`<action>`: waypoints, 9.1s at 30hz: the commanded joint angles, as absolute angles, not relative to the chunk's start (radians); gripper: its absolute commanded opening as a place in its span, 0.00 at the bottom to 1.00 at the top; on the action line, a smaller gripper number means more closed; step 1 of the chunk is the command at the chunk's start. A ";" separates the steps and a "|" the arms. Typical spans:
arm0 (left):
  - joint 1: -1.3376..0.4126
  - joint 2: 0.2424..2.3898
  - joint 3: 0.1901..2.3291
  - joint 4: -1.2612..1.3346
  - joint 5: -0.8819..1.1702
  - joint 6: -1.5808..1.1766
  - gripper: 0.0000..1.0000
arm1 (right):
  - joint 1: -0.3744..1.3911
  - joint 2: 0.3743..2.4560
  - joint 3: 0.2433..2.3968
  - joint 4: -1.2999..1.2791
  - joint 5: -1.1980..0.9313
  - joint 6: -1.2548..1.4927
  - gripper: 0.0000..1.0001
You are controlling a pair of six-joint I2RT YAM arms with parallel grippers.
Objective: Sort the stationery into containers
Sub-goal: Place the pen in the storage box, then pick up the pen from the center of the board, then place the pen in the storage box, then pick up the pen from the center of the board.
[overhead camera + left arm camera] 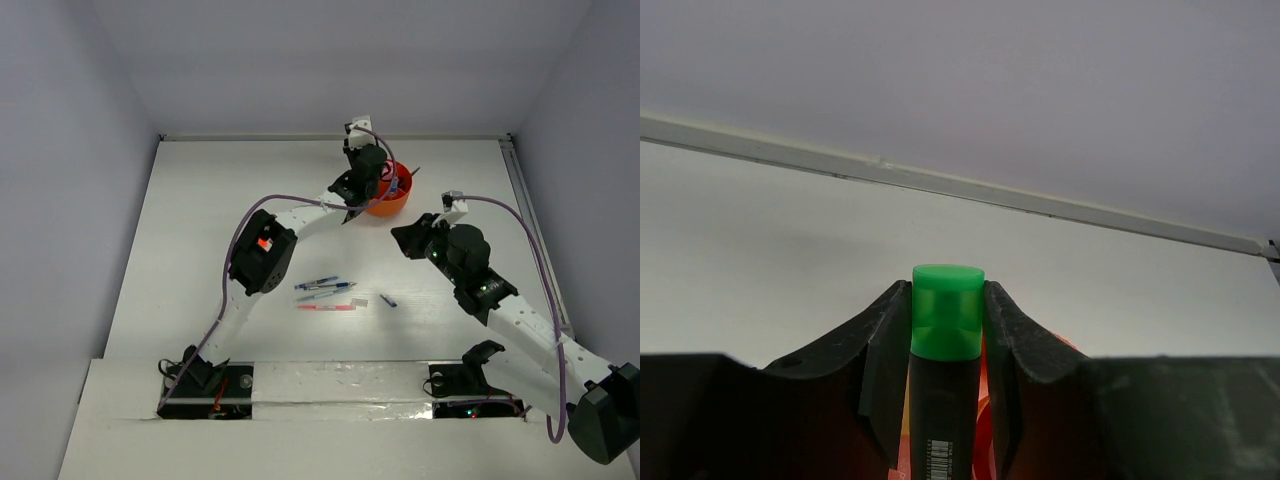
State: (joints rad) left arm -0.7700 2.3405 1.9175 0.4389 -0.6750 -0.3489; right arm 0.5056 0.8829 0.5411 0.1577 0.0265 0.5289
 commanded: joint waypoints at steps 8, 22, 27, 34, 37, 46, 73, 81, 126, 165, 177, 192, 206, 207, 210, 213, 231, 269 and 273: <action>-0.770 2.316 1.896 0.514 -0.704 -0.322 0.02 | 0.515 0.854 0.543 0.198 0.026 0.537 0.14; -0.770 2.240 1.827 0.534 -0.680 -0.290 0.35 | 0.515 0.868 0.543 0.202 0.029 0.535 0.14; -0.770 2.177 1.790 0.520 -0.664 -0.295 0.36 | 0.515 0.871 0.543 0.202 0.032 0.535 0.14; -0.770 1.947 1.614 0.428 -0.617 -0.313 0.35 | 0.515 0.871 0.546 0.199 0.026 0.532 0.14; -0.756 1.800 1.488 0.273 -0.528 -0.362 0.34 | 0.515 0.868 0.548 0.201 0.017 0.532 0.14; -0.726 1.389 0.970 -0.082 -0.521 -0.512 0.32 | 0.515 0.856 0.549 0.199 -0.028 0.538 0.14; -0.583 1.586 1.040 -0.474 -0.408 -0.121 0.51 | 0.515 0.856 0.554 0.186 -0.037 0.534 0.14; -0.551 1.647 1.042 -0.453 -0.325 -0.110 0.49 | 0.515 0.851 0.555 0.181 -0.032 0.529 0.14; -0.517 1.522 1.187 -0.396 -0.074 -0.207 0.00 | 0.515 0.867 0.554 0.190 -0.031 0.531 0.14; -0.739 2.071 1.697 0.486 -0.525 -0.403 0.00 | 0.515 0.857 0.529 0.210 0.055 0.532 0.14; -0.778 2.109 1.618 0.587 -0.577 -0.393 0.00 | 0.515 0.859 0.525 0.215 0.061 0.534 0.13; -0.825 2.154 1.574 0.630 -0.657 -0.357 0.03 | 0.515 0.854 0.525 0.213 0.058 0.534 0.14; -0.845 1.988 1.537 0.618 -0.640 -0.262 0.58 | 0.515 0.871 0.529 0.215 0.051 0.534 0.13; -0.845 1.973 1.537 0.583 -0.641 -0.256 0.58 | 0.515 0.868 0.529 0.213 0.049 0.532 0.13; -0.835 1.881 1.493 0.520 -0.624 -0.245 0.61 | 0.515 0.862 0.528 0.213 0.046 0.532 0.13; -0.799 1.763 1.422 0.393 -0.571 -0.270 0.58 | 0.515 0.858 0.531 0.212 0.040 0.532 0.14; -0.529 1.428 1.010 -0.399 -0.376 -0.290 0.53 | 0.515 0.857 0.538 0.202 -0.023 0.537 0.14; -0.359 1.884 1.169 -0.376 -0.213 -0.071 0.43 | 0.515 0.884 0.546 0.195 -0.023 0.522 0.26; -0.337 1.899 1.187 -0.379 -0.170 -0.074 0.48 | 0.515 0.882 0.548 0.195 -0.021 0.520 0.26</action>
